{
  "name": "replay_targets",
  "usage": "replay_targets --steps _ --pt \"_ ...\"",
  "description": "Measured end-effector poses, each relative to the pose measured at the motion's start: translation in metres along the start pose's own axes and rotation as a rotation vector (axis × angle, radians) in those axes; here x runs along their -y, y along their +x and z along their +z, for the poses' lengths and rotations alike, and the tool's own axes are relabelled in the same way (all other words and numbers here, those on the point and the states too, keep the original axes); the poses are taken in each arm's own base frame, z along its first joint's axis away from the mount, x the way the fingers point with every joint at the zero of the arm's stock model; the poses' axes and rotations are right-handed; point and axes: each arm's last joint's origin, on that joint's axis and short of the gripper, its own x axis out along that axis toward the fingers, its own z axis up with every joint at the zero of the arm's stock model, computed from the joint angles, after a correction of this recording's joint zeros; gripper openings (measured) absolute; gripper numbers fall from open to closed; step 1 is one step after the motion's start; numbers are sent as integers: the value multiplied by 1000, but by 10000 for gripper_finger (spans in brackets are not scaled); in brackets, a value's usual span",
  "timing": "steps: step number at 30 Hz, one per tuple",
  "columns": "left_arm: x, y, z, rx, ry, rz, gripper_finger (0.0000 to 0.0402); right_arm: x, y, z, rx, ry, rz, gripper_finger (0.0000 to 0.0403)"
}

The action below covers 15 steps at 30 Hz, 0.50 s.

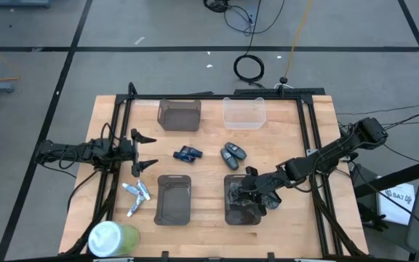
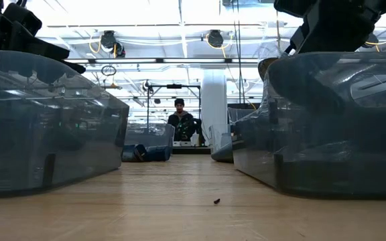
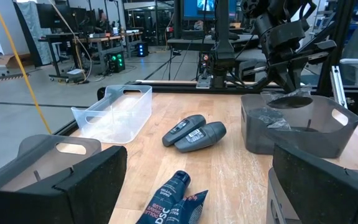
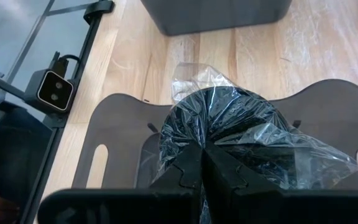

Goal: Pick & Place Travel size toiletries
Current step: Put the right black hairbrush into the bottom right black bin

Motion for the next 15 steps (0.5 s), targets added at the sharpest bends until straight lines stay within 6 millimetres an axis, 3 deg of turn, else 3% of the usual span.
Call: replay_targets --steps 15 --pt "0 0 0 0 0 0 395 0 0 0 -2 11 0 0"
